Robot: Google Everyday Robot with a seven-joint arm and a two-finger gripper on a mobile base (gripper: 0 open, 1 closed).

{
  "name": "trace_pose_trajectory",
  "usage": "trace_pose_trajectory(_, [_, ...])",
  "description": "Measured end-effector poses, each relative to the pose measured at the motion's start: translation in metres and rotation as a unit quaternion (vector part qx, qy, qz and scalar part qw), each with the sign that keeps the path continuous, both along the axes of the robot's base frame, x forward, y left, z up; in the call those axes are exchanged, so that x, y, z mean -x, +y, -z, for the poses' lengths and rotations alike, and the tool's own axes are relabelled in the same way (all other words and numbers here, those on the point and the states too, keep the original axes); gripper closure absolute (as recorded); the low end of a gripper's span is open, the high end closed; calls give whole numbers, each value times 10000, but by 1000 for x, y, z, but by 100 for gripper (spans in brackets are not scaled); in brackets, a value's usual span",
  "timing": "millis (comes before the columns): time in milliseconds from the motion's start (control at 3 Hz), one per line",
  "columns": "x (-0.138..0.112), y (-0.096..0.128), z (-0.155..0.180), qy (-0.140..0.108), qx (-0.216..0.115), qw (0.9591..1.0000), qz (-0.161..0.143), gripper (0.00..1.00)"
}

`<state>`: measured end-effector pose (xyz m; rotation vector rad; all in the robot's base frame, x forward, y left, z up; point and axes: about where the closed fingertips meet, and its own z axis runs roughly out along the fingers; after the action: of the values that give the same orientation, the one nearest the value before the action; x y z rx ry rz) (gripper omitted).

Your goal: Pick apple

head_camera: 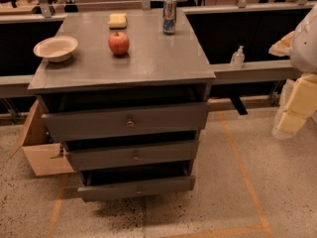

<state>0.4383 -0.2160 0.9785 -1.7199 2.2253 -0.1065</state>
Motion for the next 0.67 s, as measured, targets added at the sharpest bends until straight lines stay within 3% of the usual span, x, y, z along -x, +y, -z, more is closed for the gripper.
trace_pose_trajectory(333, [-1,0,0,-15,-18,10000,11,0])
trace_pose_trajectory(667, [-37,4,-8,-421,-571,9969,329,0])
